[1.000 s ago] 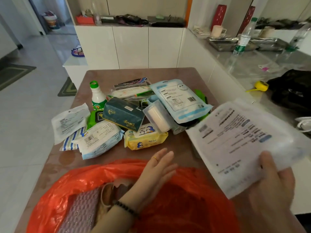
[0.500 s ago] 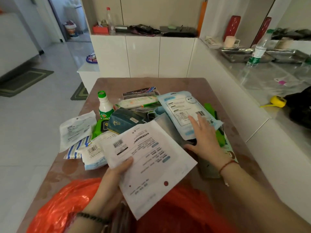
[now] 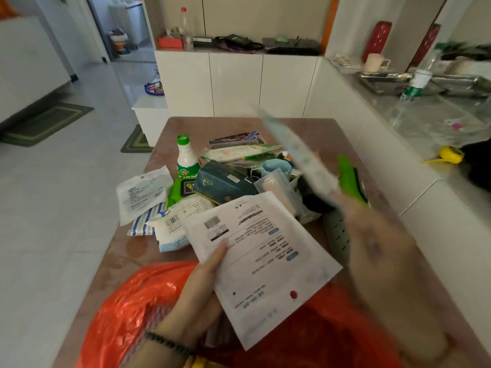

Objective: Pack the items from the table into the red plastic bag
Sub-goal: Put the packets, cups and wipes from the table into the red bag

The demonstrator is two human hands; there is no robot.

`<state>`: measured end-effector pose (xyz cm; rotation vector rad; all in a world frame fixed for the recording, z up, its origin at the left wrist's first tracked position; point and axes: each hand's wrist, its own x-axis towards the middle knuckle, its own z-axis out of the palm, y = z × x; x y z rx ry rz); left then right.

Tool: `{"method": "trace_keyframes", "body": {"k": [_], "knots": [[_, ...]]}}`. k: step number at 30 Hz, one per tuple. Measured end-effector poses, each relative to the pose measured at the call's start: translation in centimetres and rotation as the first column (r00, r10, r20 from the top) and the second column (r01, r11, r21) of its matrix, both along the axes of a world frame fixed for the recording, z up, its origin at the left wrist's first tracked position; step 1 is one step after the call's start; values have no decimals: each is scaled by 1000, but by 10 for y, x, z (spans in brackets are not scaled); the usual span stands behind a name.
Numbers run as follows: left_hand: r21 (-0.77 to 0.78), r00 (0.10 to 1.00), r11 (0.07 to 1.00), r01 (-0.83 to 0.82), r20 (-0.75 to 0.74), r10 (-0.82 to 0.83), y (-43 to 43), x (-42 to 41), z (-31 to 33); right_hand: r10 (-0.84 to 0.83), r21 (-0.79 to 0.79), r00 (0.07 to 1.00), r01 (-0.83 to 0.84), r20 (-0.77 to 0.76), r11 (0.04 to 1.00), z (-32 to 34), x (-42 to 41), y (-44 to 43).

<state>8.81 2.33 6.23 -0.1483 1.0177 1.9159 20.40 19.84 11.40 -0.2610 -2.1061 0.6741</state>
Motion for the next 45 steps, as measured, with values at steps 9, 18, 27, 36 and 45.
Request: {"method": "trace_keyframes", "body": {"k": [9,18,27,36,45], "knots": [[55,985,984,169,-36,-167,-60,28,1,10,354,866,-214,499,910,-103,42,-141],[-314,877,843,437,-60,-477,-113,16,-25,-262,-119,839,357,478,926,-96,69,-64],[-391,747,690,609,-9,-664,-57,45,-63,-332,-173,712,535,619,827,-104,51,-30],[-420,933,873,248,-140,-332,20,32,-80,-292,-46,549,519,783,853,-108,102,-26],[-652,593,755,-70,-636,-494,38,27,-85,144,-543,602,558,785,628,-152,143,1]]}}
